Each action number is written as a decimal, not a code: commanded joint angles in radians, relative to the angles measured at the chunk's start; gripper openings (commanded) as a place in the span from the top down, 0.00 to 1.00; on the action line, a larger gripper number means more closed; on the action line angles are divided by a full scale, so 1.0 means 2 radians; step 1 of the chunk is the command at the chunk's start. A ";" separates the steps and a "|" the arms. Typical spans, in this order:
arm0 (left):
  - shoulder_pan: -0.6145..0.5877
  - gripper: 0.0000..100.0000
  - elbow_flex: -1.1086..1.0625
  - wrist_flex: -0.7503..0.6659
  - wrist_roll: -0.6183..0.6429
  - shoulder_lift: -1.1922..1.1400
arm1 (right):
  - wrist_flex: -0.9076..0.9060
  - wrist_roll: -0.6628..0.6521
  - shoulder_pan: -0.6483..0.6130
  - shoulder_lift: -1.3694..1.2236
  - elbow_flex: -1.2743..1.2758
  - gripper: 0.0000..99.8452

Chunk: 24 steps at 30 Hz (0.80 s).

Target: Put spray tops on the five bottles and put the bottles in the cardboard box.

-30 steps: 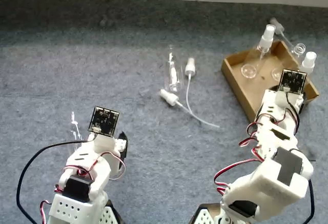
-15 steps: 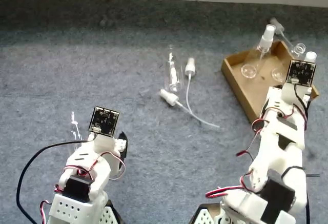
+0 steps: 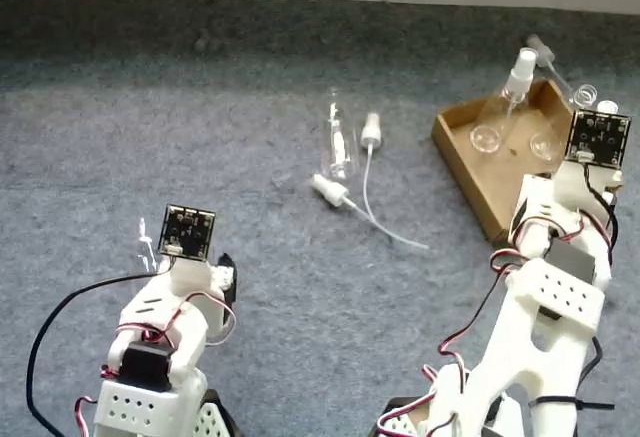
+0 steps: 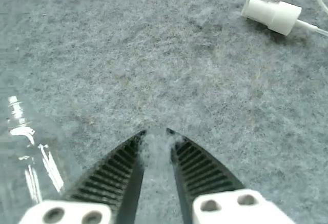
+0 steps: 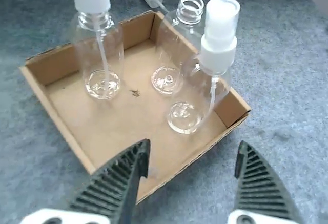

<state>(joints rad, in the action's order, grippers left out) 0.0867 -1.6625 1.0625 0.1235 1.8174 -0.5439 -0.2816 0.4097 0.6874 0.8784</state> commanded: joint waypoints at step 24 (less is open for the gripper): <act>-0.099 0.99 0.109 0.089 -0.005 0.003 | -0.343 0.074 -0.308 -0.122 -0.324 0.76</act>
<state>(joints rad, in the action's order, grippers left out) -0.0990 -1.4983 1.2359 0.1235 1.8190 -1.2221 -0.1450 -0.1534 0.5002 0.3291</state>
